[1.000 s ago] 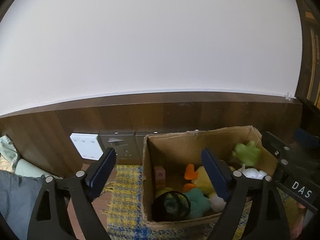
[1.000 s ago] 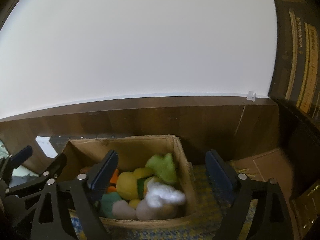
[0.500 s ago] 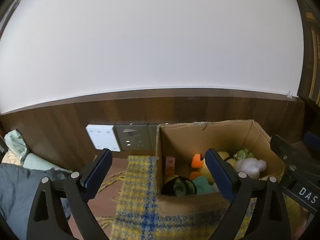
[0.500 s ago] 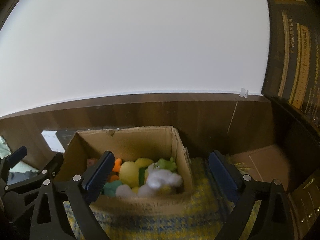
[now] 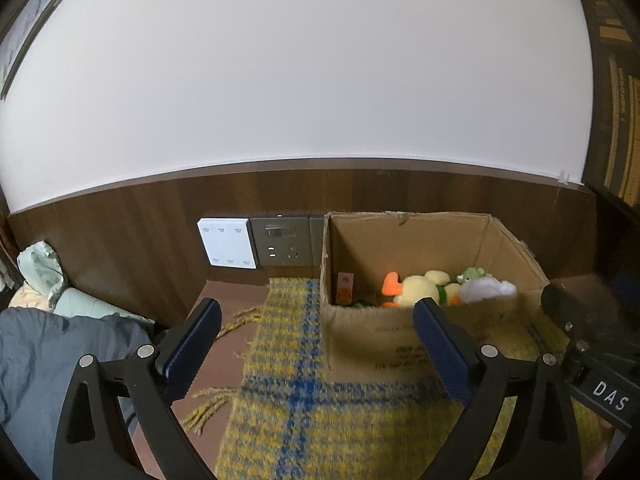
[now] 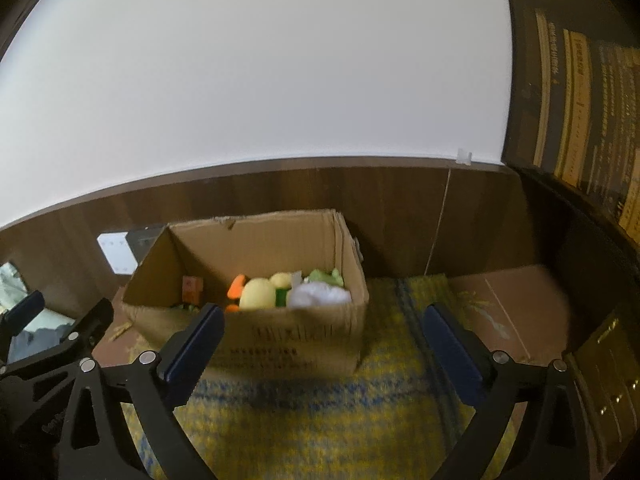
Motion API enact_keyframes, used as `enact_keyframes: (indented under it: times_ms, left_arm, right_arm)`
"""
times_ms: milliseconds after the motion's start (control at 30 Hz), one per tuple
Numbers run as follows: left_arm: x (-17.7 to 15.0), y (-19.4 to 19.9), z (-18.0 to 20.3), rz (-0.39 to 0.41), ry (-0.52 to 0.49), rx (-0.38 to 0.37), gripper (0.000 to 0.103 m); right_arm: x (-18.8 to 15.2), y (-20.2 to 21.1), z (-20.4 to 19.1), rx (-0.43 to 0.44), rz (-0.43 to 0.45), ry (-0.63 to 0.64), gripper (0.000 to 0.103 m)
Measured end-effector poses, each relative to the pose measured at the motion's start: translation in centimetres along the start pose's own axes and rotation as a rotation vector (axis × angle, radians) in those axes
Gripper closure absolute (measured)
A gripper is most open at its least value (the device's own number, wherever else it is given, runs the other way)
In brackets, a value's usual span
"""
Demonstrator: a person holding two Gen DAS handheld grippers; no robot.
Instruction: Organize objects
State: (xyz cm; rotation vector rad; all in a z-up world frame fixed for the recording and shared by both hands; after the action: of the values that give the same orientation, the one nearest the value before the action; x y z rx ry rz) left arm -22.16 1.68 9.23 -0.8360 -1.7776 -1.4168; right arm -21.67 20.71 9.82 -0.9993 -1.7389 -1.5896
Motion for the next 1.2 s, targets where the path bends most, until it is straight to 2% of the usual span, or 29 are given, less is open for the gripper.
enact_keyframes:
  times_ms: [300, 900, 1200]
  left_arm:
    - [-2.4, 2.4, -0.5, 0.006, -0.002, 0.015, 0.000]
    - [-9.7, 6.2, -2.1, -0.082, 0.008, -0.018, 0.000]
    - [-13.2, 7.2, -2.5, -0.131, 0.001, -0.024, 0.000]
  right_arm:
    - [-3.3, 2.7, 0.7, -0.004, -0.006, -0.021, 0.001]
    - [-9.9, 8.3, 0.8, 0.009, -0.029, -0.038, 0.001]
    - [-13.2, 8.9, 0.8, 0.017, -0.076, -0.035, 0.001]
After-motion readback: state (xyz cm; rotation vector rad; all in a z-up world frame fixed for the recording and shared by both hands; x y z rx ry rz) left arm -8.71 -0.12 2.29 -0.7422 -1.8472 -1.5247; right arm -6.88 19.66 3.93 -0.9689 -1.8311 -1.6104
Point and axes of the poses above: each gripper's, at about its wrist camera, not at the fingertips, and y roughly against the way its jaws point, z to its right, x to its top, the point moved 5 cm from there along -y, roughly the way its jaws point, and after that the axes turned 11 degrees about x, right-handed, at the moved point
